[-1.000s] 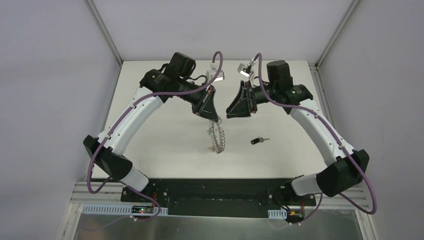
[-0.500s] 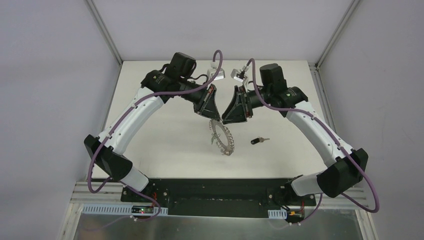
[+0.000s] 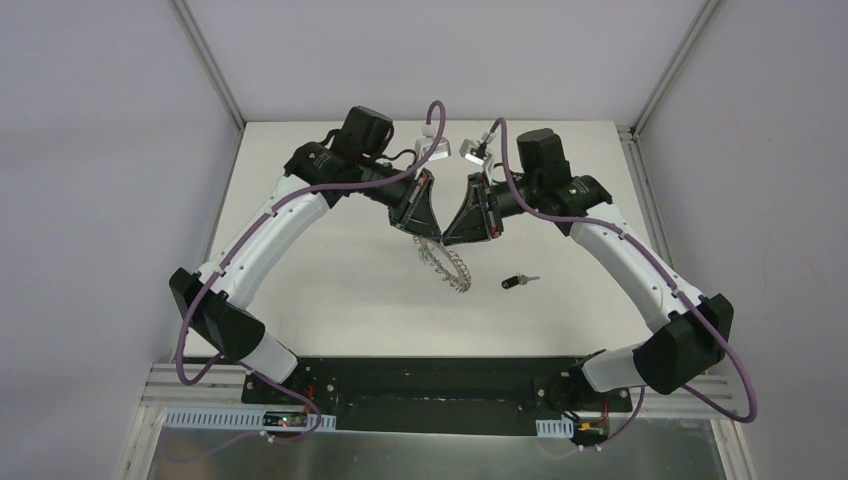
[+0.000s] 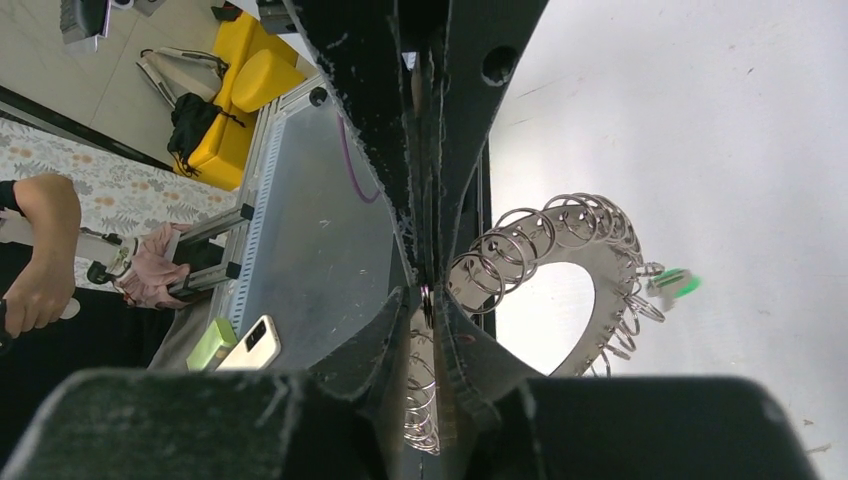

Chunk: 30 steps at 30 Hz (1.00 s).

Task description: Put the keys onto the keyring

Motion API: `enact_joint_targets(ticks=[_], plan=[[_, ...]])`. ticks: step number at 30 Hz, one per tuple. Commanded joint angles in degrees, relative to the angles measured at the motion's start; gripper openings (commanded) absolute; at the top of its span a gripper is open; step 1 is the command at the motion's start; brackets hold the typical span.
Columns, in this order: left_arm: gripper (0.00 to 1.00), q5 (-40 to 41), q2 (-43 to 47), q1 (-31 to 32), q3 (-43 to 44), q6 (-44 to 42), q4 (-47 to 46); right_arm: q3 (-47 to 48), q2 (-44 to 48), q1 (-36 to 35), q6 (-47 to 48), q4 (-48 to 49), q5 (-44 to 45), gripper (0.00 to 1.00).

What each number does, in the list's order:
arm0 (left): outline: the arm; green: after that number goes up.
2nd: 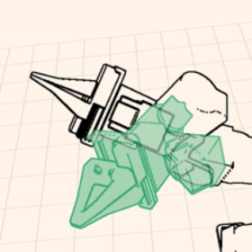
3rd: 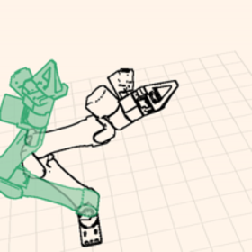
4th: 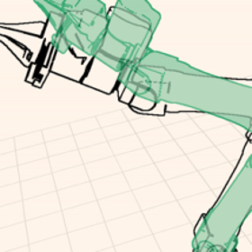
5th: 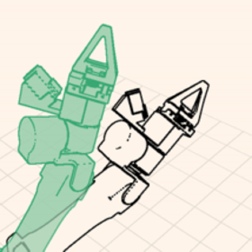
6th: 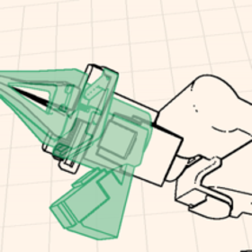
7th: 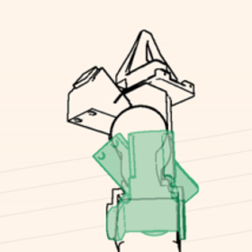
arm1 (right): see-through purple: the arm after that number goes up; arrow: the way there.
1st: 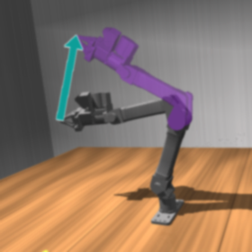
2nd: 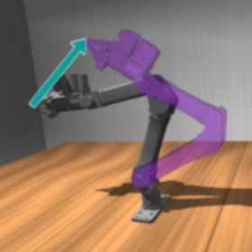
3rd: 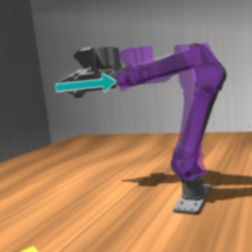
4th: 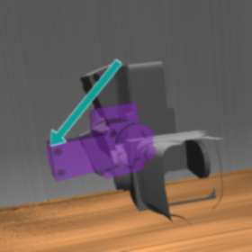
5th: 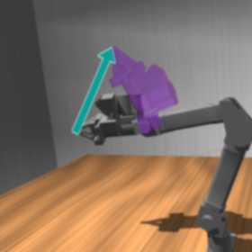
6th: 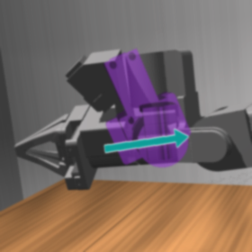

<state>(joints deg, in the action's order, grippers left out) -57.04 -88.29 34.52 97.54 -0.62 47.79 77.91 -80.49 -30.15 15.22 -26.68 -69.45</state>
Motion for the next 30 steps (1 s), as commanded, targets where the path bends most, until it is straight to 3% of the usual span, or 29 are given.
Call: enact_joint_targets(ticks=[1,10,15,20,25,30], plan=[[0.00,-2.74,0.93,0.28,0.09,0.44,-2.08,0.01,0.06,-0.29,-2.41,3.81,-1.47,0.15],[0.00,-2.80,1.09,0.11,0.37,0.45,-2.05,-1.08,0.62,-0.38,-1.51,3.25,-0.80,0.13],[0.00,-2.84,1.28,-0.14,0.28,0.45,-2.13,-0.74,0.68,-0.34,-1.42,2.74,-0.27,0.00],[0.00,-2.80,2.12,-0.74,-0.44,0.45,-2.97,0.80,0.99,-0.01,1.01,-0.31,2.41,0.00],[0.33,-3.27,2.94,-1.68,-0.94,0.45,-3.88,2.31,1.80,0.32,8.49,-5.29,6.62,0.00],[0.40,-4.85,1.52,-3.60,-1.12,3.91,-5.67,2.73,3.13,-0.07,16.37,-9.58,13.20,0.00]])
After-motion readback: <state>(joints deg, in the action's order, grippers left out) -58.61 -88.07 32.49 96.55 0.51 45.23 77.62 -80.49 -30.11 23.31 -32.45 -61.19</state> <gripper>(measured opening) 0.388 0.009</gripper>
